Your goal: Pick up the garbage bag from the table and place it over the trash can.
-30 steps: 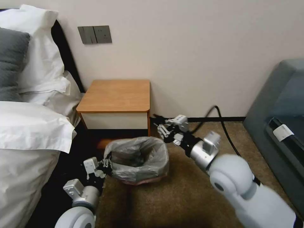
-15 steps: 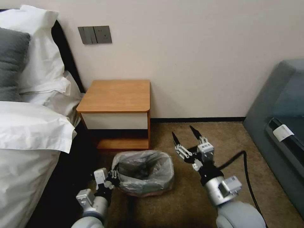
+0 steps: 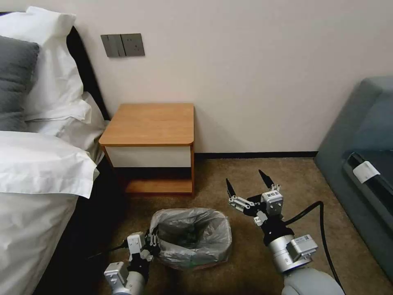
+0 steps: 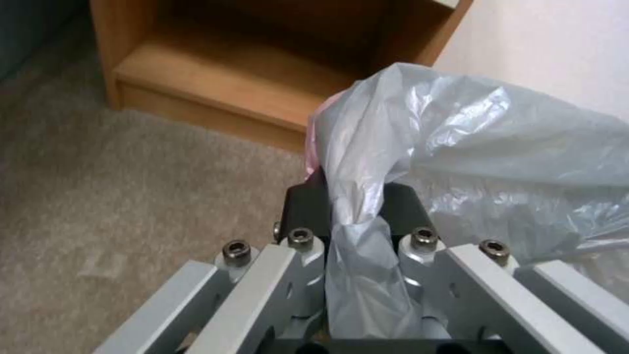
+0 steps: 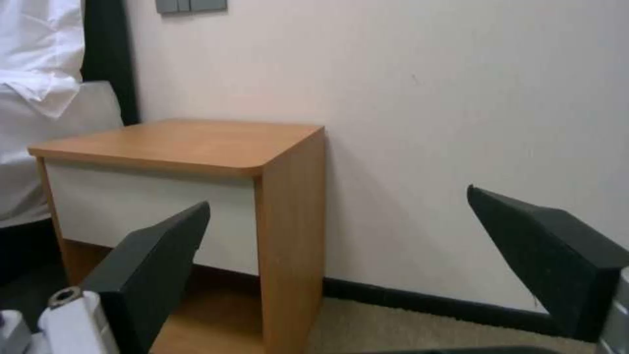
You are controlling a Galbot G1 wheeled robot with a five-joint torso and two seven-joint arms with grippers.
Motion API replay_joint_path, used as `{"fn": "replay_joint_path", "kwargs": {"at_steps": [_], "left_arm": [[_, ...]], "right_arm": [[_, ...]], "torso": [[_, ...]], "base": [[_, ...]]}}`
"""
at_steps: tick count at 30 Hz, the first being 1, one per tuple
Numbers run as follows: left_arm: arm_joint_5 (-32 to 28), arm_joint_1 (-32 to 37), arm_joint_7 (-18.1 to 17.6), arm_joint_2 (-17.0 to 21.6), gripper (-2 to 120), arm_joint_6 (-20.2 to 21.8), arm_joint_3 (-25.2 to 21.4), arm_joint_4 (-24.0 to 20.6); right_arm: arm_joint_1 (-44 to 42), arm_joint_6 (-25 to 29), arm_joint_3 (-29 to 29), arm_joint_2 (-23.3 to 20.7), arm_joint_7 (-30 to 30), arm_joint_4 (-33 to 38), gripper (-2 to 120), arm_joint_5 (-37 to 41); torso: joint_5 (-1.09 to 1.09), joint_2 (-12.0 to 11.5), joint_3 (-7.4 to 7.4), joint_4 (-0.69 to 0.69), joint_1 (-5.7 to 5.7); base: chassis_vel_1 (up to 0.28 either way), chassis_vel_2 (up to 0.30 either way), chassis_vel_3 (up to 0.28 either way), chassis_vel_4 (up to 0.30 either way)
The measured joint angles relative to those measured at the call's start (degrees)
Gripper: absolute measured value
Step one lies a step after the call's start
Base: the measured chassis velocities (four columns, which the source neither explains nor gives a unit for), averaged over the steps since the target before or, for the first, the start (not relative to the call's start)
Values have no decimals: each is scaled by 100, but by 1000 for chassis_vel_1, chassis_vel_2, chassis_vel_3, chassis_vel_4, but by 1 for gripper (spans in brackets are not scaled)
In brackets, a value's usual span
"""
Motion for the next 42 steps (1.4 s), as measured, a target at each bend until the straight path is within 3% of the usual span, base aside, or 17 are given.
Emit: {"fn": "replay_joint_path", "kwargs": {"at_steps": [26,29,42], "left_arm": [[305,-236,-220,-27,11,-8,129,441],[423,-237,-260,5,28,5,107,443],[564,-239,-346,12,72,67,-14,186]], "right_arm": [[143,-34,-83,-59,20,-42,100,103],[150,-42,-82,-61,23,-42,100,108],[201,-105,-203,-64,74,-36,100,129]], "torso": [[1,0,0,0,0],[-2,0,0,0,0],[-1,0,1,0,0]], "base": [[0,0,0,0],[0,0,0,0],[0,0,0,0]]}}
